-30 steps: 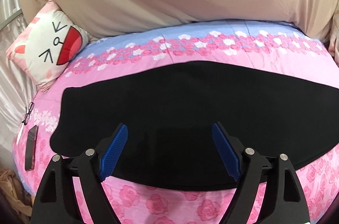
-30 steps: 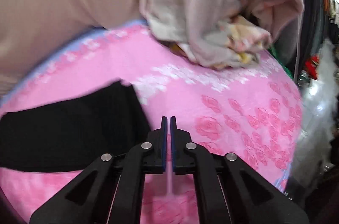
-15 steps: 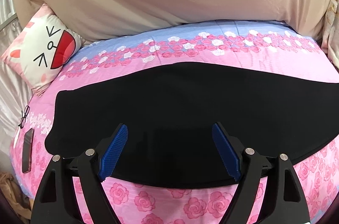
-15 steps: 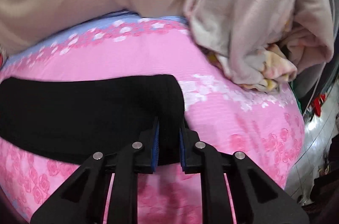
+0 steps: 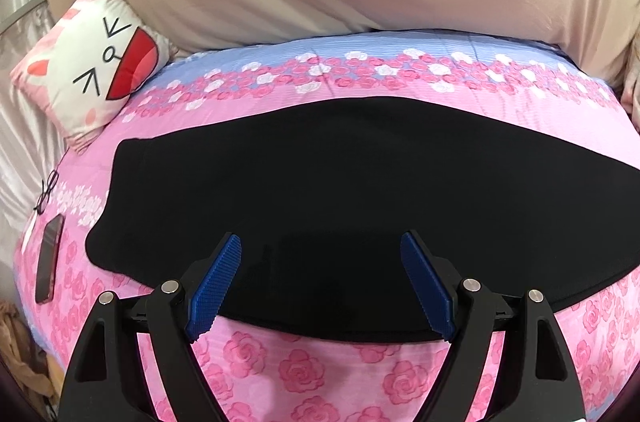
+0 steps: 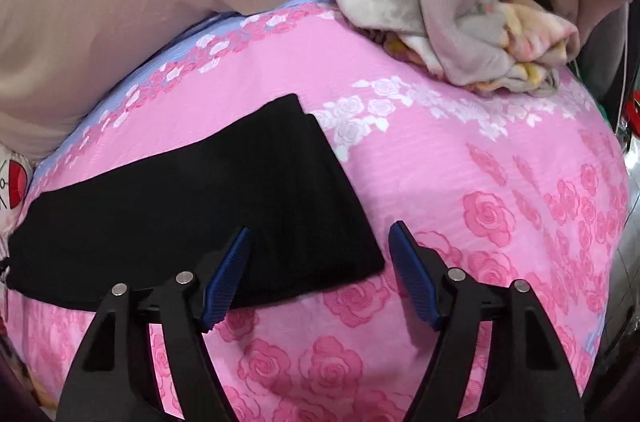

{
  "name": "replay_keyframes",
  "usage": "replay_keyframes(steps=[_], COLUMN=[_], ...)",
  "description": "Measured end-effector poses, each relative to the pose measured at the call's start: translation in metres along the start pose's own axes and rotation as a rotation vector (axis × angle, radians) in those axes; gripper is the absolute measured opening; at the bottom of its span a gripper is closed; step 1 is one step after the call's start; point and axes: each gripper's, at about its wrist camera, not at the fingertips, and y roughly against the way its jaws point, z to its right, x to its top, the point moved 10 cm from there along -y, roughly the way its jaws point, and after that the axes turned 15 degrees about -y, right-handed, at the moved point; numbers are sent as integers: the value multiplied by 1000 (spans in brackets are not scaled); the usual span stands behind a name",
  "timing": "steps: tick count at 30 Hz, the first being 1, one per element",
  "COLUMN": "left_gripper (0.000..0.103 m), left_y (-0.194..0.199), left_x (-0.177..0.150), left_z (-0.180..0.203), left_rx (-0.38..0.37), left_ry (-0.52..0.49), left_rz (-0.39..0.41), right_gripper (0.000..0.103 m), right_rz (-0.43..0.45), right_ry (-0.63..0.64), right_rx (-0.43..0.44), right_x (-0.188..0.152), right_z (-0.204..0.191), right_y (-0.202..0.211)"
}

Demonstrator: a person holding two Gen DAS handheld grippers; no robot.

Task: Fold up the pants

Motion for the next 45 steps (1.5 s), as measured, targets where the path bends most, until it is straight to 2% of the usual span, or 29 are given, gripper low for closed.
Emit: replay_keyframes(steps=[1, 3, 5, 9, 13, 16, 19, 23, 29, 34, 35, 39, 41, 42, 43, 45], left_gripper=[80, 79, 79, 79, 79, 79, 79, 79, 79, 79, 80, 79, 79, 79, 79, 79], left_y=[0, 0, 0, -2, -6, -9, -10, -9, -11, -16, -17, -23, -25, -27, -28, -29], left_x=[-2, -8, -13, -25, -38, -44, -48, -53, -63, -74, -76, -81, -82, -83, -83, -83], left_z=[-4, -14, -25, -57, -82, -94, -105, -120, -150, -173, -176, -186, -189, -191, -192, -195], left_rx=[6, 18, 25, 41, 35, 21, 2, -9, -4, -2, -4, -19, -26, -28, -28, -27], left_ry=[5, 19, 34, 82, 128, 156, 178, 192, 221, 253, 260, 275, 277, 279, 279, 284], left_rz=[-2, -11, -17, -26, -28, -26, -11, 4, 11, 4, 3, -1, 1, 3, 3, 5], right_gripper=[43, 21, 20, 20, 20, 20, 20, 20, 20, 21, 21, 41, 45, 57, 61, 61], right_rz=[-4, -34, -16, -10, -24, -47, -108, -190, -318, -346, -347, -298, -262, -235, -218, -211], right_ry=[-4, -38, -17, -32, 32, 128, 230, 330, 453, 563, 563, 551, 532, 519, 509, 482], right_rx=[-2, 47, 28, 102, 237, 322, 399, 455, 498, 397, 405, 427, 445, 443, 440, 436], right_x=[0, -2, -4, -5, -10, -24, -52, -97, -177, -226, -230, -222, -212, -206, -201, -193], right_z=[-1, -11, -22, -57, -132, -206, -287, -363, -442, -460, -458, -458, -451, -447, -444, -436], right_y=[-1, -3, -1, 8, 32, 43, 36, 16, -18, -53, -55, -29, -8, 3, 9, 14])
